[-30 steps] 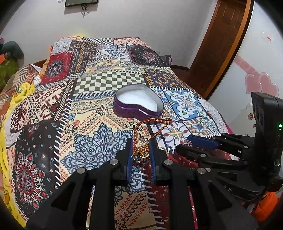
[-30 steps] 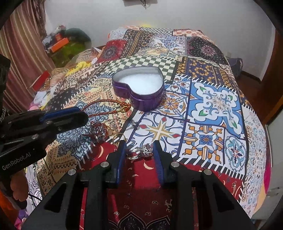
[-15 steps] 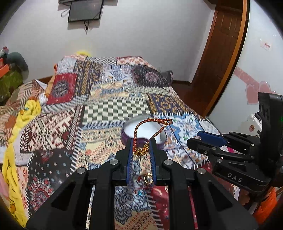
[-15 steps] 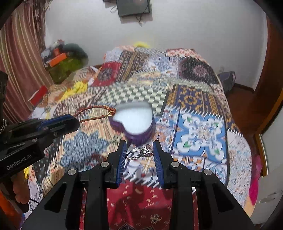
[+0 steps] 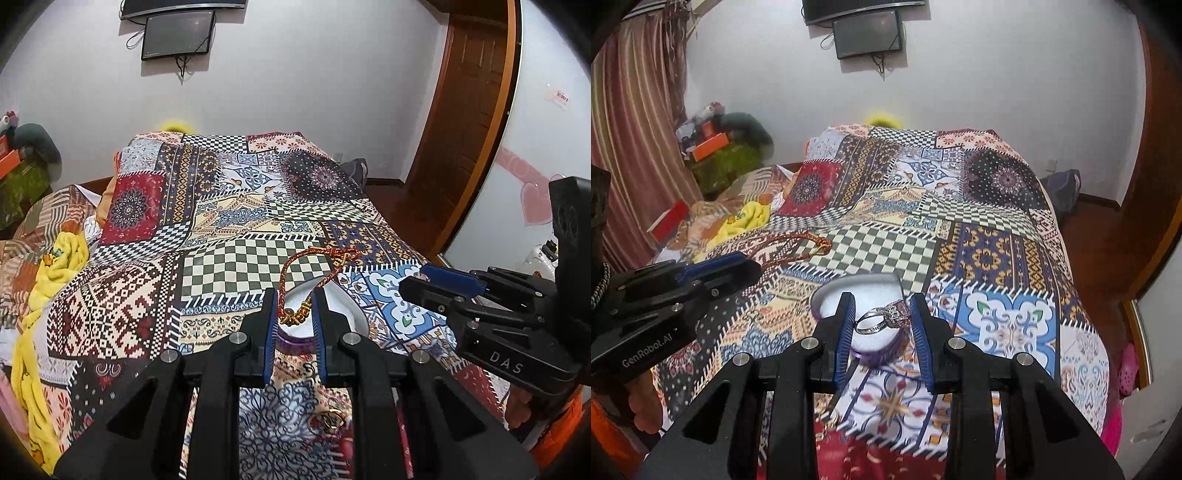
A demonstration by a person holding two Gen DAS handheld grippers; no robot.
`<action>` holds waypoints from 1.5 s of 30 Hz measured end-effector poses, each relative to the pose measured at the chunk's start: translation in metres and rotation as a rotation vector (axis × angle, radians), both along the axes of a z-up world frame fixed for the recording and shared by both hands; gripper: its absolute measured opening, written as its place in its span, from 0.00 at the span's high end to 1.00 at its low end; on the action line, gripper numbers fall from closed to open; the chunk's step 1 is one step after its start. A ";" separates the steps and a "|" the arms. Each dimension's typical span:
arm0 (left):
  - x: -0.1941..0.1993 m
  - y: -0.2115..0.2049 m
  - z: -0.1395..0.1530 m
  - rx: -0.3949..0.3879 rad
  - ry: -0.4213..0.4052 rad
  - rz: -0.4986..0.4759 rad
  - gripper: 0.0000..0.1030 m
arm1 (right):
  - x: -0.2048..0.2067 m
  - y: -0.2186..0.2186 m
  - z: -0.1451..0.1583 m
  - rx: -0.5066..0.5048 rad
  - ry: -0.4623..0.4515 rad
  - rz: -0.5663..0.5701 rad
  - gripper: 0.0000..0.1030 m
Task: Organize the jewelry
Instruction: 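Carry the bracelet in the left tool and the ring in the right tool over the tin, then lower the ring into the tin and open the right tool while the left tool releases the bracelet inside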
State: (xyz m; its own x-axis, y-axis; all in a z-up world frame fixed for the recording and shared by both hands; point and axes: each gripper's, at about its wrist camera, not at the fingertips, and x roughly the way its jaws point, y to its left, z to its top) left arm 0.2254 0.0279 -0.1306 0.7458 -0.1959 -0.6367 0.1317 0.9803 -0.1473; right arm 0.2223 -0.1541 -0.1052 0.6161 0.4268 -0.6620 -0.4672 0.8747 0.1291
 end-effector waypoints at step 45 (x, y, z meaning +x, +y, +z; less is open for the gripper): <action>0.065 -0.007 -0.059 -0.004 0.215 -0.134 0.76 | 0.056 0.038 -0.062 -0.155 0.202 0.214 0.73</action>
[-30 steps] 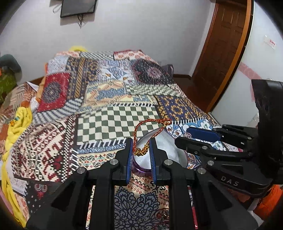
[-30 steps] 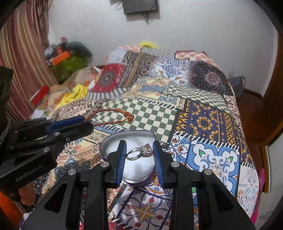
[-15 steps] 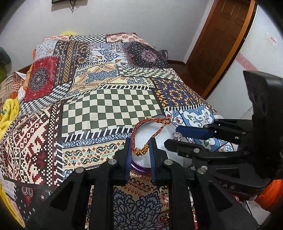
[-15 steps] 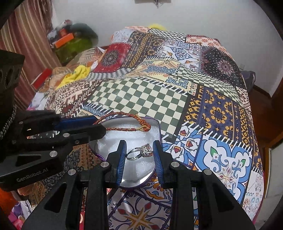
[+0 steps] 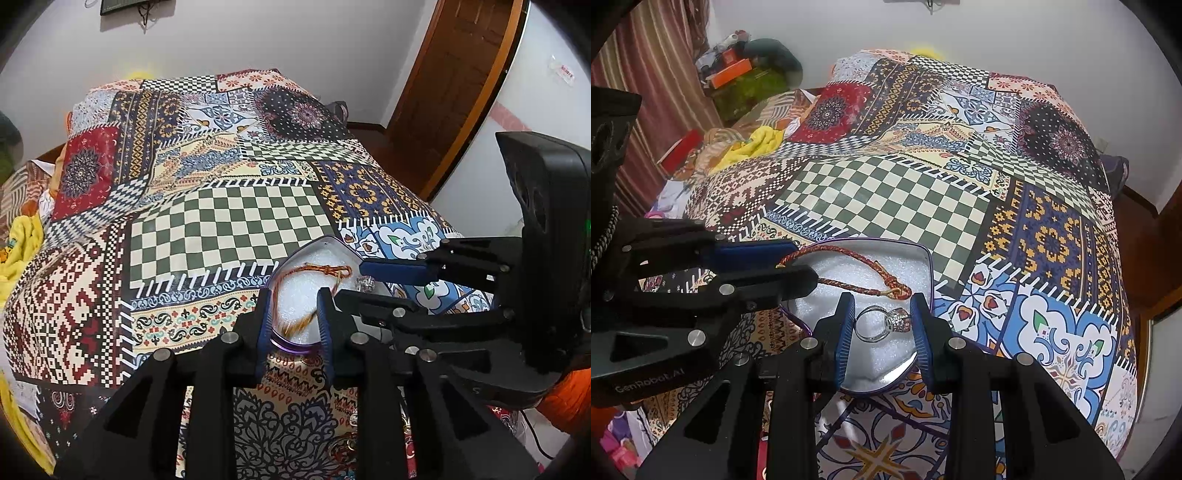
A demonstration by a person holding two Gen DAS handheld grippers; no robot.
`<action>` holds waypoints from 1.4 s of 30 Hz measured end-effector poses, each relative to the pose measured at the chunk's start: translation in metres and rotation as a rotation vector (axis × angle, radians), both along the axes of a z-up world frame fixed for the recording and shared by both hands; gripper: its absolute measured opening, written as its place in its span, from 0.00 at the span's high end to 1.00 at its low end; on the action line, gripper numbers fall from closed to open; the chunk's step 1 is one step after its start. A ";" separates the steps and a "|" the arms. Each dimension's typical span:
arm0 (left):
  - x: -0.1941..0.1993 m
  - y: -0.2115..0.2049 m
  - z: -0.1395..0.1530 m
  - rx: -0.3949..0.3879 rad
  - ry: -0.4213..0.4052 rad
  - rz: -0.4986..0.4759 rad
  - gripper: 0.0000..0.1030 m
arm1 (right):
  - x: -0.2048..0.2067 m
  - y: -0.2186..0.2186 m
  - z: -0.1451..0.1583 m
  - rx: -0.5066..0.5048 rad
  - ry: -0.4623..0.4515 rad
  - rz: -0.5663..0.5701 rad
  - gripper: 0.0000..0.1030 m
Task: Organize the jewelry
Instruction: 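Lower the ring into the tin and open the right tool while the left tool releases the bracelet inside, then lift both tools out of the tin and move them to the remaining jewelry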
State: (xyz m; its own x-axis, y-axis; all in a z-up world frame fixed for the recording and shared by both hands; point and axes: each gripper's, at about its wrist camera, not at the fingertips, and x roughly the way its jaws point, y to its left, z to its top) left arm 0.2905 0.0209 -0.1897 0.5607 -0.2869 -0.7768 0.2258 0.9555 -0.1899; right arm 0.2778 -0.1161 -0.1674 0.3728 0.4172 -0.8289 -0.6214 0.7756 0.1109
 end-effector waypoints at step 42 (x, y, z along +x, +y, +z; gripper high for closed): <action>-0.123 0.014 0.035 0.103 -0.039 0.088 0.66 | -0.098 -0.030 0.047 0.034 -0.093 -0.106 0.69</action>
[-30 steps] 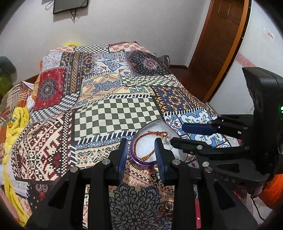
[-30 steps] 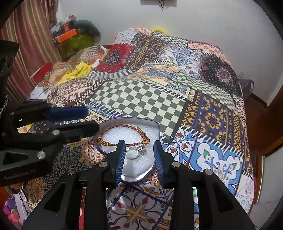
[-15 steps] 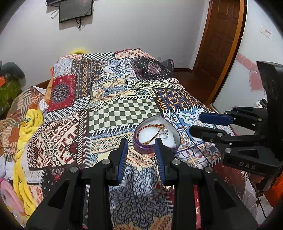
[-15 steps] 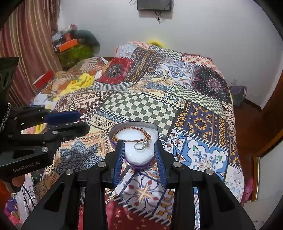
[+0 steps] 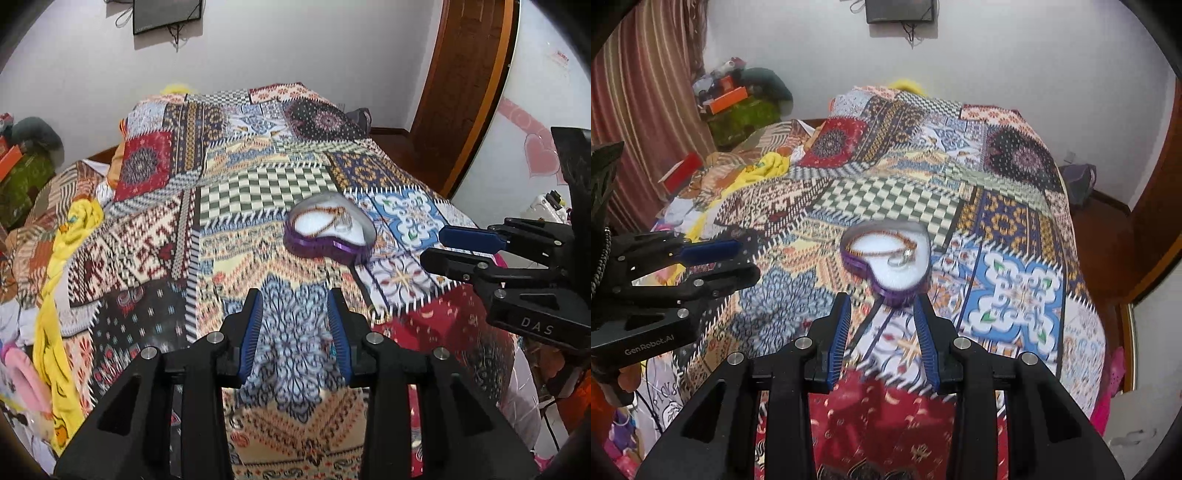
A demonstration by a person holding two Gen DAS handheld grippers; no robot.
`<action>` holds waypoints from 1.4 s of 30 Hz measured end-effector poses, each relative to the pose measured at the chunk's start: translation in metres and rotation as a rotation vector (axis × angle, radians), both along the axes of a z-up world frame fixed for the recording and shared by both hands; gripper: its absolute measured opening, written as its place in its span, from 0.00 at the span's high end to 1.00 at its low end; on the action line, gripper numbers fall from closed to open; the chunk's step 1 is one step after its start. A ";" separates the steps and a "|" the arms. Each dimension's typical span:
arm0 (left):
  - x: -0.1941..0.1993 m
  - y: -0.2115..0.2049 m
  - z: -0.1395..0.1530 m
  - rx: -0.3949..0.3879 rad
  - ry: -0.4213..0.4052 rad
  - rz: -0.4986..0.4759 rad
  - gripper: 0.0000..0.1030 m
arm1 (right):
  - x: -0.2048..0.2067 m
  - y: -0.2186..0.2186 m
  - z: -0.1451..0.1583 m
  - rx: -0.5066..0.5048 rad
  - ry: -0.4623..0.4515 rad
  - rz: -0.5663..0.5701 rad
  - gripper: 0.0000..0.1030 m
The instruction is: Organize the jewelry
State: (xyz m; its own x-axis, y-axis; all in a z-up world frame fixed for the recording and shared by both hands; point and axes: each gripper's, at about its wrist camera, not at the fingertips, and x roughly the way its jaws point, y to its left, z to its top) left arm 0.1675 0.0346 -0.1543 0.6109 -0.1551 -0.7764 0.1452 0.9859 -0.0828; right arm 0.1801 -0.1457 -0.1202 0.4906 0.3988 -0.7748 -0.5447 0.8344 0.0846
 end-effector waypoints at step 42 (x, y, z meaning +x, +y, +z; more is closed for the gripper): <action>0.002 -0.019 -0.072 -0.114 0.170 -0.043 0.66 | -0.014 0.014 -0.066 -0.050 0.098 0.082 0.88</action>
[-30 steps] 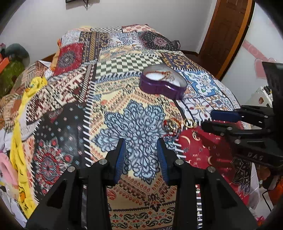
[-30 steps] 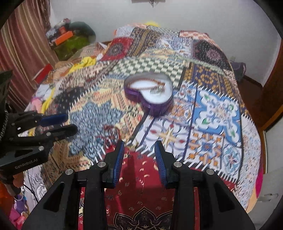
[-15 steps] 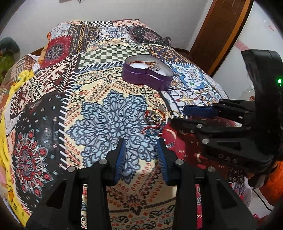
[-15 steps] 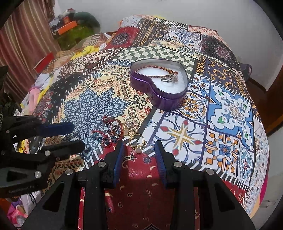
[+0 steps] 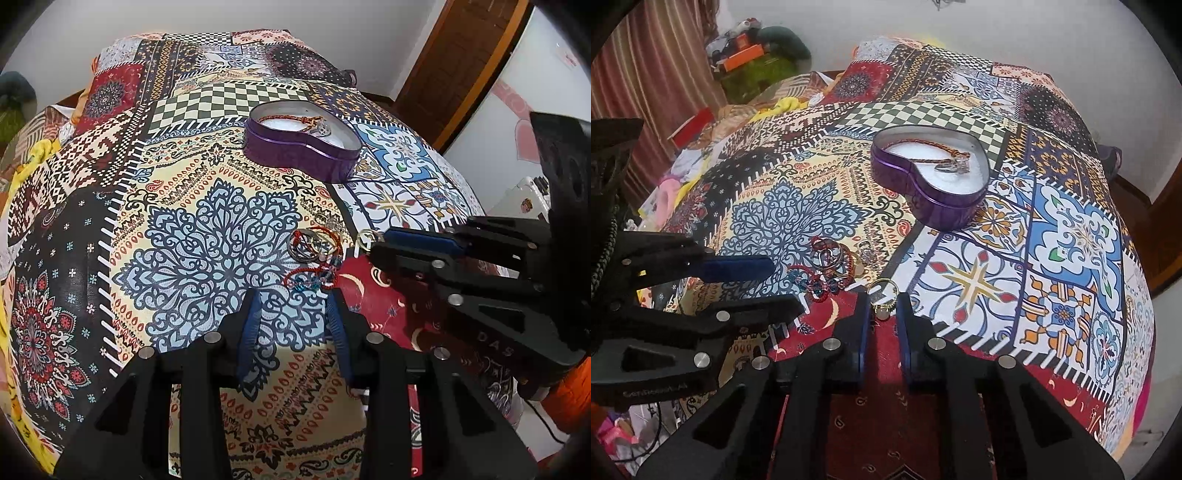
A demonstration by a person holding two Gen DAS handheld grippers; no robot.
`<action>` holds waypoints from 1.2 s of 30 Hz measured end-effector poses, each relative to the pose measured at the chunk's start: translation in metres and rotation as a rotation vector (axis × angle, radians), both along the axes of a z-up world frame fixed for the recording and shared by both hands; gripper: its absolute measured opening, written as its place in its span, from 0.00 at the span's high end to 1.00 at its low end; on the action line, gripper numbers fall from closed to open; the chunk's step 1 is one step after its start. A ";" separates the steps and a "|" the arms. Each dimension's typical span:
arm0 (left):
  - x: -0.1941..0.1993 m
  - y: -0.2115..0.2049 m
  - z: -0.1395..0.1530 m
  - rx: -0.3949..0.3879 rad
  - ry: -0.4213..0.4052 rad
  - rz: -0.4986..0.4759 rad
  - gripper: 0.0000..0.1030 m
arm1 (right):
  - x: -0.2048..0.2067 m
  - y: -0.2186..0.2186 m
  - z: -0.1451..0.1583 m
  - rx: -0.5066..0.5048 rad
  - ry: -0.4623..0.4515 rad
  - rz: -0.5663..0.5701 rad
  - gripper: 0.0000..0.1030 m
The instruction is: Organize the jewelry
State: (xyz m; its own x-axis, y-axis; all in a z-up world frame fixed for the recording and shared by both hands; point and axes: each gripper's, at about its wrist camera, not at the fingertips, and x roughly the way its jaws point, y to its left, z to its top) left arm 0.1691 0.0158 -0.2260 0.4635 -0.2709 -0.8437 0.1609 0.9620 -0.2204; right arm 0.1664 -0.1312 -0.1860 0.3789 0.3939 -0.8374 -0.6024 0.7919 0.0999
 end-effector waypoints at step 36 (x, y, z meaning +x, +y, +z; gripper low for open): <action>-0.013 -0.003 0.063 0.042 -0.219 0.056 0.94 | -0.004 -0.034 0.040 0.099 -0.065 -0.098 0.88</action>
State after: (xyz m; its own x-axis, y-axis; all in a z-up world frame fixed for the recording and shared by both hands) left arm 0.1564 0.0127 -0.1635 0.6506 -0.2065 -0.7309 0.1465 0.9784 -0.1460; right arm 0.1625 -0.1656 -0.1456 0.4717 0.4323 -0.7685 -0.5309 0.8351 0.1439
